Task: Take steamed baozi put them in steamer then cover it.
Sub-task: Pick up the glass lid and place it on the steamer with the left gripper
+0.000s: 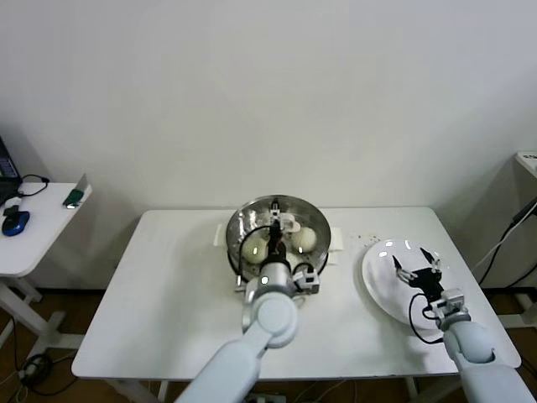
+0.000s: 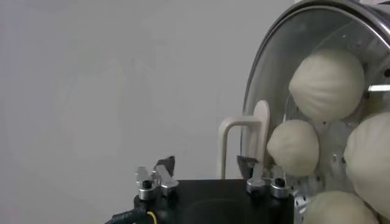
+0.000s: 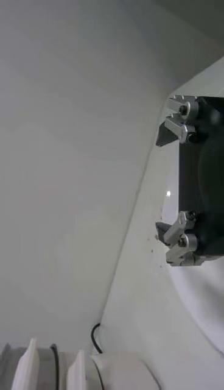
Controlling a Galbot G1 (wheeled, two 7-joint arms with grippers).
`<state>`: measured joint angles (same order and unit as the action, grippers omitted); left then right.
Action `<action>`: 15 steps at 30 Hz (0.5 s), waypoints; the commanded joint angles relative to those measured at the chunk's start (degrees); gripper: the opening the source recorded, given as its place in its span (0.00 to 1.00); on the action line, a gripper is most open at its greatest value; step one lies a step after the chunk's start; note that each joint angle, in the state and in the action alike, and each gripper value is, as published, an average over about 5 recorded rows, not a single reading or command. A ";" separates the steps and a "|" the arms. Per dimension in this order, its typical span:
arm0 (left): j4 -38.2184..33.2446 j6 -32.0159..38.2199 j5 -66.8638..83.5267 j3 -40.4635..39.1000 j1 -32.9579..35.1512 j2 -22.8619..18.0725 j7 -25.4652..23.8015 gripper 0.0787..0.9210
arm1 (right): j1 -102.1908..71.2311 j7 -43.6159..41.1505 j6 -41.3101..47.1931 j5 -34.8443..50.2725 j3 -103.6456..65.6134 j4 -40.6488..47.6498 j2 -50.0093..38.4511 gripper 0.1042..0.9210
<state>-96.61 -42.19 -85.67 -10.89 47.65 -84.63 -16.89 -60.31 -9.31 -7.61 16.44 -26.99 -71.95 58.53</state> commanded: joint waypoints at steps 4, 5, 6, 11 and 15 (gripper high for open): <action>-11.49 -2.81 2.67 0.25 3.12 4.03 -1.77 0.85 | -0.30 0.50 4.86 1.36 -0.10 -1.82 -0.15 0.88; -12.25 -2.81 2.90 0.32 3.69 4.40 -1.72 0.86 | -0.30 0.49 4.89 1.28 -0.06 -1.85 -0.14 0.88; -13.08 -2.81 3.20 0.44 4.30 4.84 -1.61 0.88 | -0.28 0.48 4.90 1.21 -0.02 -1.87 -0.14 0.88; -17.34 -2.81 5.93 2.24 7.45 8.00 0.15 0.88 | -0.19 0.37 4.73 0.97 0.14 -2.08 -0.26 0.88; -21.15 -2.25 11.80 5.72 11.29 12.05 4.18 0.88 | -0.26 0.19 4.33 0.45 0.09 -2.27 -0.41 0.88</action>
<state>-107.88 -42.22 -81.87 -9.39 52.43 -79.44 -17.20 -60.50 -9.04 -4.18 16.96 -26.83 -73.73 58.27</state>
